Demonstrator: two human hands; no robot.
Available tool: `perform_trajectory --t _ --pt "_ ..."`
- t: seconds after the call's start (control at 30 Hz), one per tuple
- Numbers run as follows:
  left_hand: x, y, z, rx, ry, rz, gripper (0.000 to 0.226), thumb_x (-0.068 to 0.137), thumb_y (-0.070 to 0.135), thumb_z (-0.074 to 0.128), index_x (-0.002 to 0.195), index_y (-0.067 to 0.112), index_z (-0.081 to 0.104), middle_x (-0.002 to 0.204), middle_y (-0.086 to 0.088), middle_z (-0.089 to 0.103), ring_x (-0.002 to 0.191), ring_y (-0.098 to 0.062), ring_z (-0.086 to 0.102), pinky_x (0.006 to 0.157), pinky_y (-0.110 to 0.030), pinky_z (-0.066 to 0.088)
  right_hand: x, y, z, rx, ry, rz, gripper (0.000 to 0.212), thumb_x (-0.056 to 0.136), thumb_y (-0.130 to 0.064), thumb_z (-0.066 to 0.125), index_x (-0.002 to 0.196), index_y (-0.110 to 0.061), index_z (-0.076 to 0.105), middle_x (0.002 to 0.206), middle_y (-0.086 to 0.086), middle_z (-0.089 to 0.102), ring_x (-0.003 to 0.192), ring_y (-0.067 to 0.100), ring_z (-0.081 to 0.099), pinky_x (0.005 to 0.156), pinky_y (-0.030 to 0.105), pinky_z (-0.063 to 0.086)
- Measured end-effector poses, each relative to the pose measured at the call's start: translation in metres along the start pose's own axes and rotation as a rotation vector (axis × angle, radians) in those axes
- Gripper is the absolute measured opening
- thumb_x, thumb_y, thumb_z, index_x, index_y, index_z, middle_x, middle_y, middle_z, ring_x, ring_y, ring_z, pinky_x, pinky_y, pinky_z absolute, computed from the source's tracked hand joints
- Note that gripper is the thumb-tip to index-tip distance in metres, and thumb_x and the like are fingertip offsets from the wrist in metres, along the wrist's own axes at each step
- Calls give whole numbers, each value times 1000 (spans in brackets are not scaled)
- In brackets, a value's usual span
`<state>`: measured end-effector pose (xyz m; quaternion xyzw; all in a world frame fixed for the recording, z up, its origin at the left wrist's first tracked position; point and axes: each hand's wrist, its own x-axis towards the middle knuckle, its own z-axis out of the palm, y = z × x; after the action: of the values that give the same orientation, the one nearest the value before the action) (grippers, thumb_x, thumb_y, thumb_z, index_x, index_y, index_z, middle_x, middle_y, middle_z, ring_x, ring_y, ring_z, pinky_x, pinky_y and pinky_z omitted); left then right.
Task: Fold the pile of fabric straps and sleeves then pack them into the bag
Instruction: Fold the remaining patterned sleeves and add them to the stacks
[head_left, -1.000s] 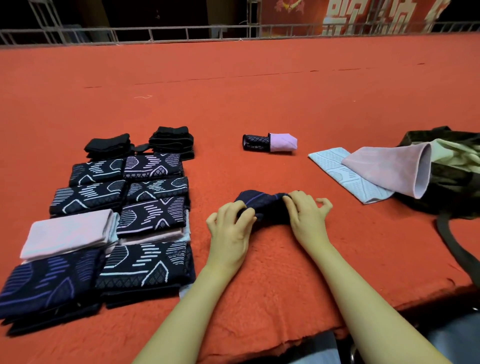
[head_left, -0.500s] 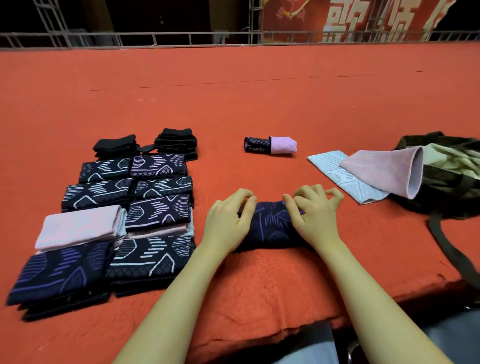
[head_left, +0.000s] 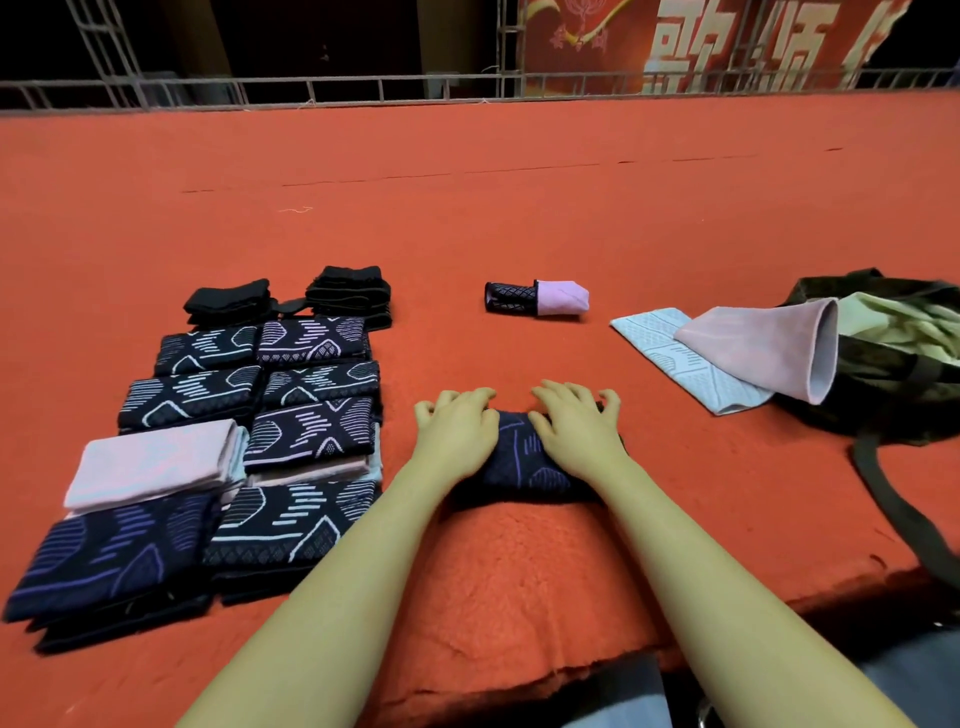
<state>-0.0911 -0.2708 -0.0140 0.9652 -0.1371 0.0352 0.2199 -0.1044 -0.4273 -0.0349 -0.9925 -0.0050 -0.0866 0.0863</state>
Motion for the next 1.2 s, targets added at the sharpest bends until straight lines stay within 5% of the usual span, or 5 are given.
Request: perform_trajectory --t 0.23,0.57,0.77,0.87,1.2 --pt "5 -1 -3 123 49 46 39 96 53 37 112 29 63 109 4 60 112 -24 41 87 -36 20 -16 3 22 123 569 18 22 90 -26 38 90 -20 59 92 -7 63 97 15 48 83 36 21" --pt "-4 -19 -19 286 522 265 45 81 56 49 58 17 50 59 4 53 68 -25 54 71 -36 21 -19 2 21 53 680 121 23 90 -25 40 95 -19 62 89 0 60 88 19 44 80 37 22" --pt "1 -11 -15 500 313 56 51 69 41 79 108 11 64 118 -13 61 107 -34 57 88 -43 38 -11 6 10 45 557 144 37 85 -28 37 106 -18 66 105 1 65 96 25 61 85 38 22" --pt "-8 3 -5 339 171 121 58 96 40 48 145 13 35 157 -11 19 144 -33 16 110 -46 18 -19 17 7 37 545 175 40 82 -26 36 105 -12 65 109 6 64 97 28 60 87 40 21" --pt "-38 31 42 253 -237 23 64 95 60 21 152 36 5 161 1 -6 145 -26 -16 115 -52 -10 -57 27 25 9 301 493 37 80 -23 70 98 8 64 131 29 51 119 43 46 96 49 19"
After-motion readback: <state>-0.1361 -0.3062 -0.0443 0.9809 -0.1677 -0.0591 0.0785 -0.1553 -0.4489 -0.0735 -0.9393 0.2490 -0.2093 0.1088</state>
